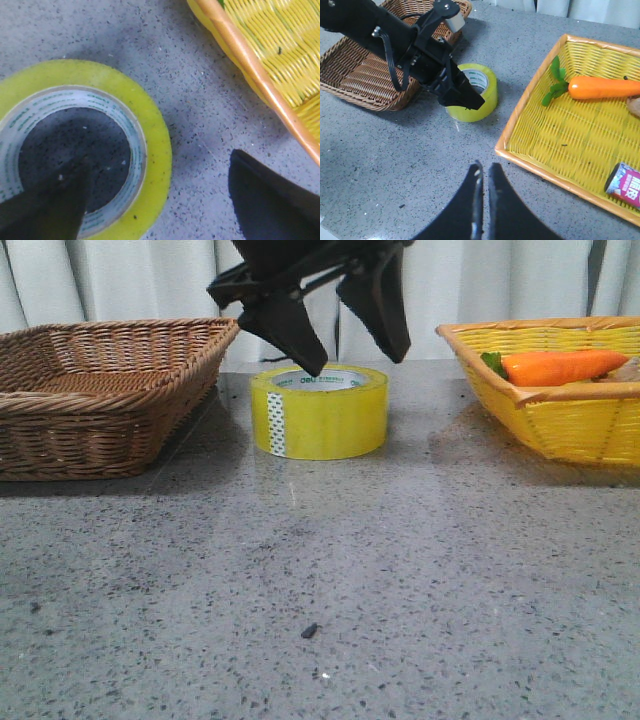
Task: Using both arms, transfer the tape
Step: 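Lift the tape roll with the left gripper and place it in the brown basket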
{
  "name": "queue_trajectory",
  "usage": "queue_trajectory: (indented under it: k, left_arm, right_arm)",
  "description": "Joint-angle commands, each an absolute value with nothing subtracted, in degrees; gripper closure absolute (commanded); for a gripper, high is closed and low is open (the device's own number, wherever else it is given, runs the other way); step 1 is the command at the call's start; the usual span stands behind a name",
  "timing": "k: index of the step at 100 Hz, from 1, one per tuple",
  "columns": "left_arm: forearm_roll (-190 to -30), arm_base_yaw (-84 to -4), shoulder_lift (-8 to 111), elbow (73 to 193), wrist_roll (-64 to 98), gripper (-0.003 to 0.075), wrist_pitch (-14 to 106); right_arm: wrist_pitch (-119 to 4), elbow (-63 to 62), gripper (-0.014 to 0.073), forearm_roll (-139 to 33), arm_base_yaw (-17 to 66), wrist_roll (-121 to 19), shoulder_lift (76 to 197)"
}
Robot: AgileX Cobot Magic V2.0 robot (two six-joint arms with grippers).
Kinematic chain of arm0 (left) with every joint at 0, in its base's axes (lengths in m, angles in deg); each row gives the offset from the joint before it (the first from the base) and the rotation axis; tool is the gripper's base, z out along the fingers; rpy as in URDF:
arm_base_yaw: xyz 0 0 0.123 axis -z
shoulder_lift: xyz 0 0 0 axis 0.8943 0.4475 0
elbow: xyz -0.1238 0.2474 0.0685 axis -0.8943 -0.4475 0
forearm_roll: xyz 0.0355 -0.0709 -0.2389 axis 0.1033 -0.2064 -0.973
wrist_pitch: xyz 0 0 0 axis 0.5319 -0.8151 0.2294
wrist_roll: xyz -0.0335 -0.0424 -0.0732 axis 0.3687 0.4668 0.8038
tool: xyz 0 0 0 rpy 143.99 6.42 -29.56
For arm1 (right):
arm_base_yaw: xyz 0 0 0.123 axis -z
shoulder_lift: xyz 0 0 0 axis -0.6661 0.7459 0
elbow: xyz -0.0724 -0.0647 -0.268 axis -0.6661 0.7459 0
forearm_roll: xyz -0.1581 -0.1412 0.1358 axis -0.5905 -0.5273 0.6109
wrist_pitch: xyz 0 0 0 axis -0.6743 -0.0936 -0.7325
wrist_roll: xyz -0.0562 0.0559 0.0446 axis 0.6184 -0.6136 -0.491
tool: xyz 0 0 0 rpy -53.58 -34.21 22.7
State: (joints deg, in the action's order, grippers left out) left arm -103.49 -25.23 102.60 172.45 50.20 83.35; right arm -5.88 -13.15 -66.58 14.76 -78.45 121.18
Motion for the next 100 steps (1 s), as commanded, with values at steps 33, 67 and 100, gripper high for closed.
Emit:
queue_trajectory:
  k: [33,67,100]
  left_arm:
    - [-105.3,-24.7,103.3,174.3,48.1,0.0482,79.2]
    - [-108.0,-24.7,101.4,187.2,45.4,0.0741,84.9]
    - [-100.4,-30.9,90.8,194.8,45.2,0.0741,88.9]
  right_arm:
    - [-9.1,-13.2,0.0657,-69.5,14.9,-78.6,121.1]
    - [-9.4,-13.2,0.0657,-70.3,14.9,-78.6,121.1]
    - [-9.0,-13.2,0.0659,-70.2,14.9,-78.6,121.1]
